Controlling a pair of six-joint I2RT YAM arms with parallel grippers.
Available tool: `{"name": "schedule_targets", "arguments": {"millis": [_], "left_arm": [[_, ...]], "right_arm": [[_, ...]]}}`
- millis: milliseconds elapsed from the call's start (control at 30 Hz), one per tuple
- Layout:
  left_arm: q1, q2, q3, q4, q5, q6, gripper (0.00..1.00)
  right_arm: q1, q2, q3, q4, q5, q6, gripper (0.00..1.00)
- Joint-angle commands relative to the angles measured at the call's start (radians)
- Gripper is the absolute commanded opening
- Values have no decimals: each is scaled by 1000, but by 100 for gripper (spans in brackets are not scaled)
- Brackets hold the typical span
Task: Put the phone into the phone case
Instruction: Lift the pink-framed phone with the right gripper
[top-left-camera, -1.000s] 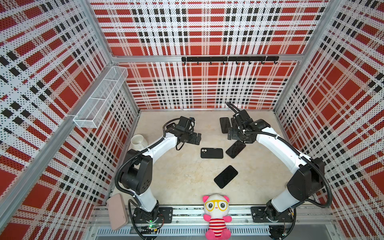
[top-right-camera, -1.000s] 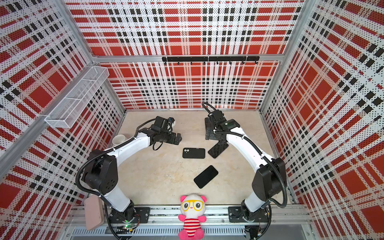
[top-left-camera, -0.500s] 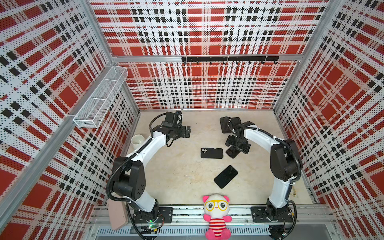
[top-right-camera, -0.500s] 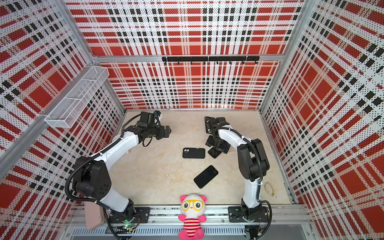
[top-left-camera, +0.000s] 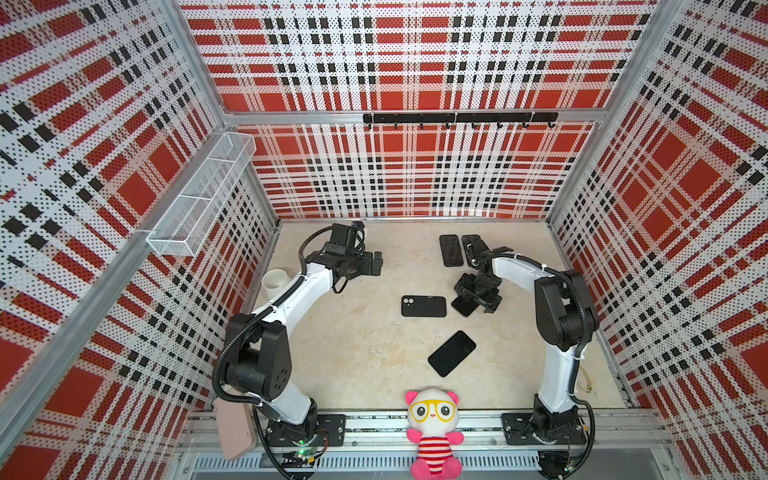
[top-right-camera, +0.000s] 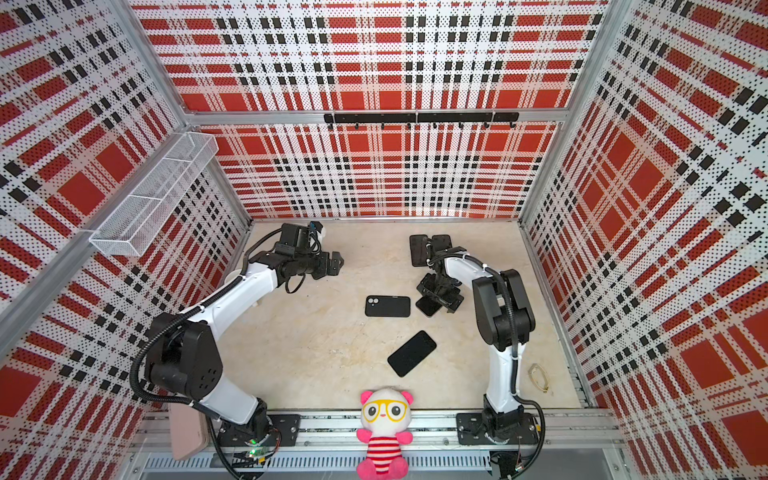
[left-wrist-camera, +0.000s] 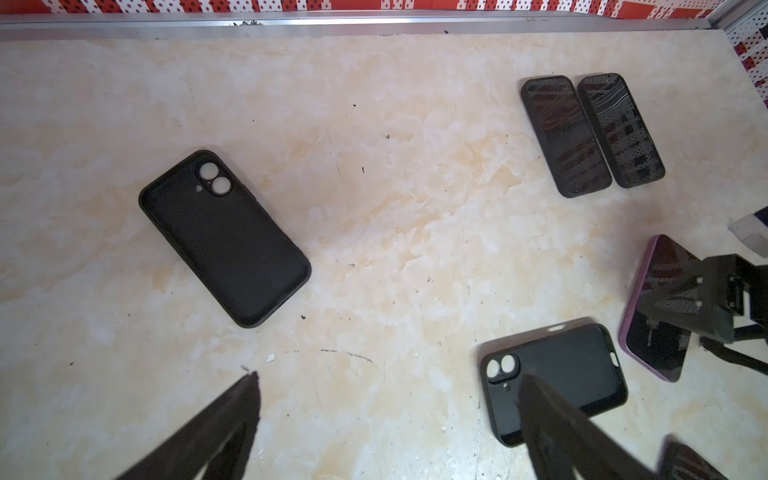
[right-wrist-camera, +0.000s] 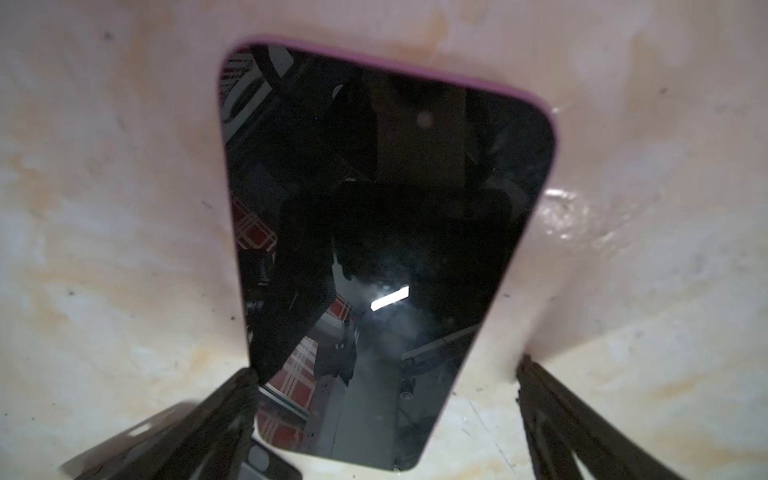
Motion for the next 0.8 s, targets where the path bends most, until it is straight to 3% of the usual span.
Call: {"name": "schedule_targets", "arguments": {"millis": [0, 400, 767], "left_arm": [[10, -37, -13, 10, 9, 19, 98], [31, -43, -12, 10, 38, 13, 98], [63, -38, -13, 10, 49, 6, 98]], "right_arm": [[4, 21, 45, -5, 3, 14, 100], [4, 90, 48, -48, 44, -10, 98], [5, 85, -20, -5, 45, -24, 81]]}}
